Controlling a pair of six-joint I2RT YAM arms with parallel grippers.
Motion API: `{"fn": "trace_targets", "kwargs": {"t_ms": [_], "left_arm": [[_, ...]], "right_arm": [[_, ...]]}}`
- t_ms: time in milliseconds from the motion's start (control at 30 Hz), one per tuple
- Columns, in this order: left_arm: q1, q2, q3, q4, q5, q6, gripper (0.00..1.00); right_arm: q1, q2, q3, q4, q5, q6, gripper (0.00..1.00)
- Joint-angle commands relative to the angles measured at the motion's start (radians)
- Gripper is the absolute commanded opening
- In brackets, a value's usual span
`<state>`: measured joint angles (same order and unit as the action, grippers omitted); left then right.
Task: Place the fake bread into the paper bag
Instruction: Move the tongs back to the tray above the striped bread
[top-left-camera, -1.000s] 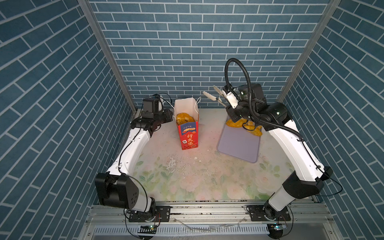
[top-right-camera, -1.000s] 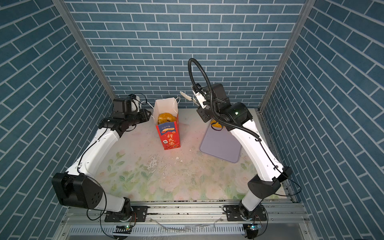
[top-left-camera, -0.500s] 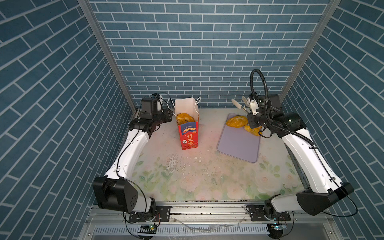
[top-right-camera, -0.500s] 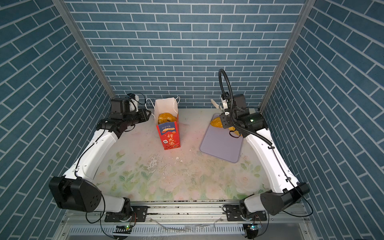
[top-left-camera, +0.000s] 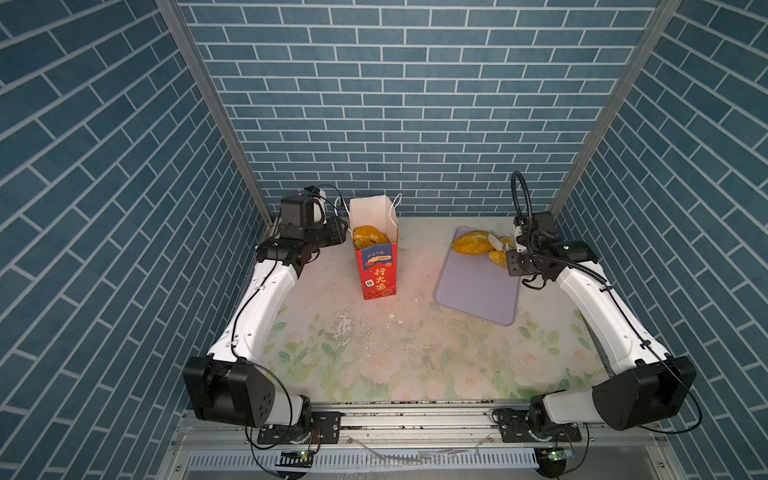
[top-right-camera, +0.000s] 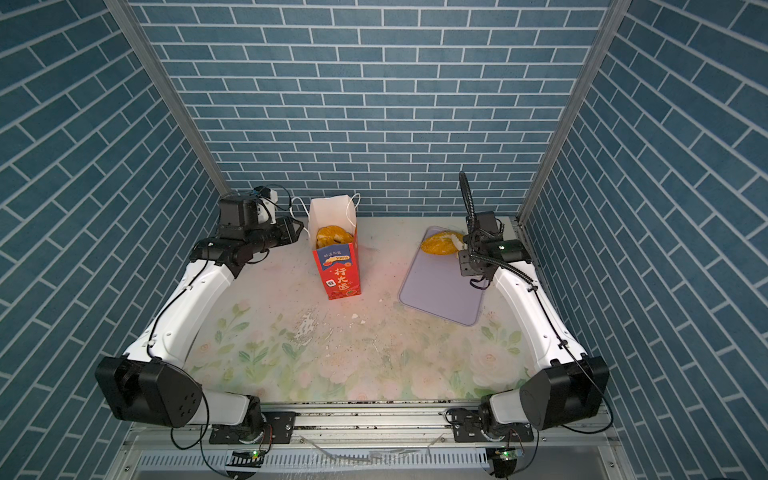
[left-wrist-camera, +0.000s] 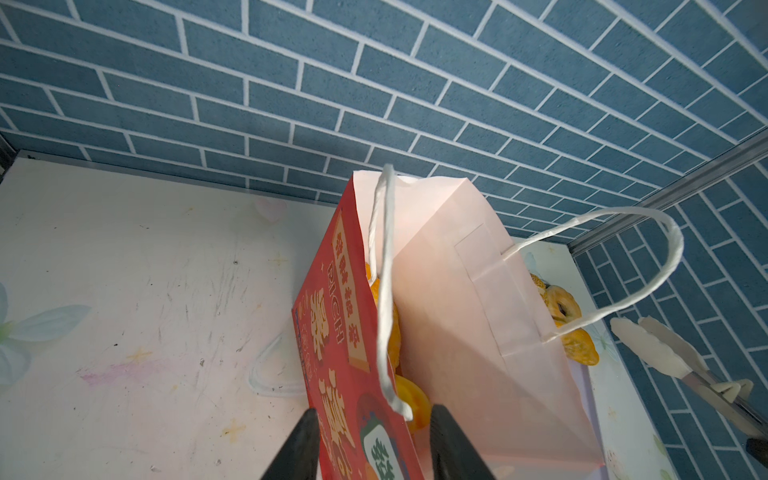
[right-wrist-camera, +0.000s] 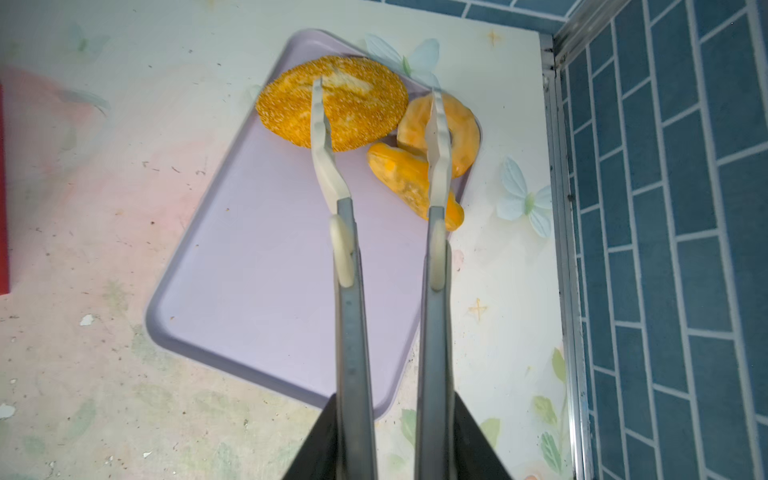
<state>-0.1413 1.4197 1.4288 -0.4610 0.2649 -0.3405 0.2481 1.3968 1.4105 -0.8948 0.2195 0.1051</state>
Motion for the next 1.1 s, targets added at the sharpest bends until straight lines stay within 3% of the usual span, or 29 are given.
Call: {"fn": "trace_targets", "kwargs": {"t_ms": [0, 567, 1067], "left_arm": [[0.0, -0.013, 0.009, -0.025, 0.011, 0.014, 0.46], [0.001, -0.009, 0.026, -0.03, 0.002, 0.014, 0.48], [-0.001, -0.011, 0.024, -0.03, -0.01, 0.013, 0.48]], "right_arm": [[-0.03, 0.017, -0.009, 0.061, -0.034, 0.047, 0.38], [-0.189, 0.157, 0.013, 0.083, -0.077, 0.035, 0.38], [-0.198, 0.284, 0.104, -0.013, -0.266, -0.098, 0.38]]}}
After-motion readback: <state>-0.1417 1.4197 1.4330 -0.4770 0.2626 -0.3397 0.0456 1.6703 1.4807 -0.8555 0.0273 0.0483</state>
